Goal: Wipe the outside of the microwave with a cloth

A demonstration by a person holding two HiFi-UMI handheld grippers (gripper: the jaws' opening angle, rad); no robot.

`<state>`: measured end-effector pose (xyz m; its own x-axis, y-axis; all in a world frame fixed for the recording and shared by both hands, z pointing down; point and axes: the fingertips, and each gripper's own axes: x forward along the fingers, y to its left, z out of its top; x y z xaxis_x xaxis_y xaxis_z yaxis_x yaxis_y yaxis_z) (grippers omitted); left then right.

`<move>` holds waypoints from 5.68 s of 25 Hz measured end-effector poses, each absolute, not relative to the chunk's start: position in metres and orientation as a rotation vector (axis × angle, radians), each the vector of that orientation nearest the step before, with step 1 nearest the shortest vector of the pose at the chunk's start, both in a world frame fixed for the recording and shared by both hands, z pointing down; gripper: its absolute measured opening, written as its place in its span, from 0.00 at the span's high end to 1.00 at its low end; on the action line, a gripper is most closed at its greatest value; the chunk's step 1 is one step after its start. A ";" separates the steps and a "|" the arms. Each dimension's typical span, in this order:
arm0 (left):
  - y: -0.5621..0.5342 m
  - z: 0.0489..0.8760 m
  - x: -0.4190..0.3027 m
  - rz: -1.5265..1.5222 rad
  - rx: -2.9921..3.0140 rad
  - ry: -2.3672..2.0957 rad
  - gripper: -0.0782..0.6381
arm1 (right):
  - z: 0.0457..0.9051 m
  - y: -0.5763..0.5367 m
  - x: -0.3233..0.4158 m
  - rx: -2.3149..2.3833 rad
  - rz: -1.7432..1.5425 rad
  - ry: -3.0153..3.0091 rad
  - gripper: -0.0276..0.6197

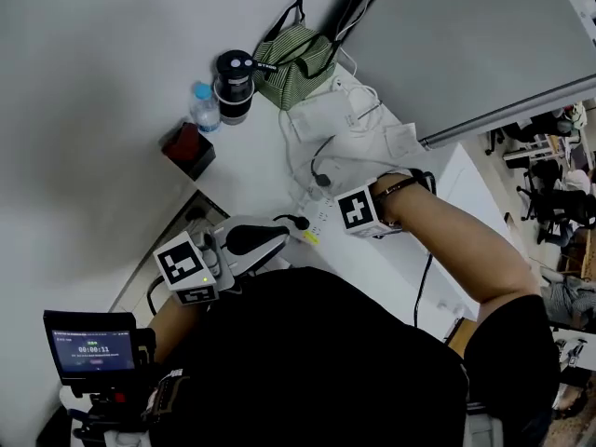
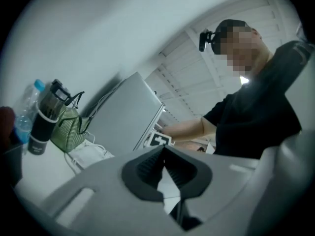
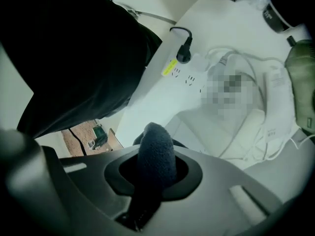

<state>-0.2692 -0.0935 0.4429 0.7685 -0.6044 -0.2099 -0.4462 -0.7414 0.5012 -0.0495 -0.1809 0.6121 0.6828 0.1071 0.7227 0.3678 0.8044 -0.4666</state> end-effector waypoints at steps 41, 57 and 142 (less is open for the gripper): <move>-0.110 0.280 0.183 0.002 2.729 -0.260 0.89 | 0.418 -0.211 0.511 1.332 0.590 -2.840 0.87; -0.121 0.309 0.221 0.180 2.656 -0.401 0.89 | 0.615 -0.270 0.503 1.106 1.047 -2.733 0.87; -0.077 0.308 0.236 0.098 2.699 -0.298 0.89 | 0.512 -0.162 0.504 1.109 0.916 -2.777 0.87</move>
<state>0.2356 -0.0766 0.3082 0.9745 -0.1936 0.1136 -0.2233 -0.8881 0.4017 0.5043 -0.1621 0.5124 -0.7484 -0.6255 0.2206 -0.6340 0.5770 -0.5149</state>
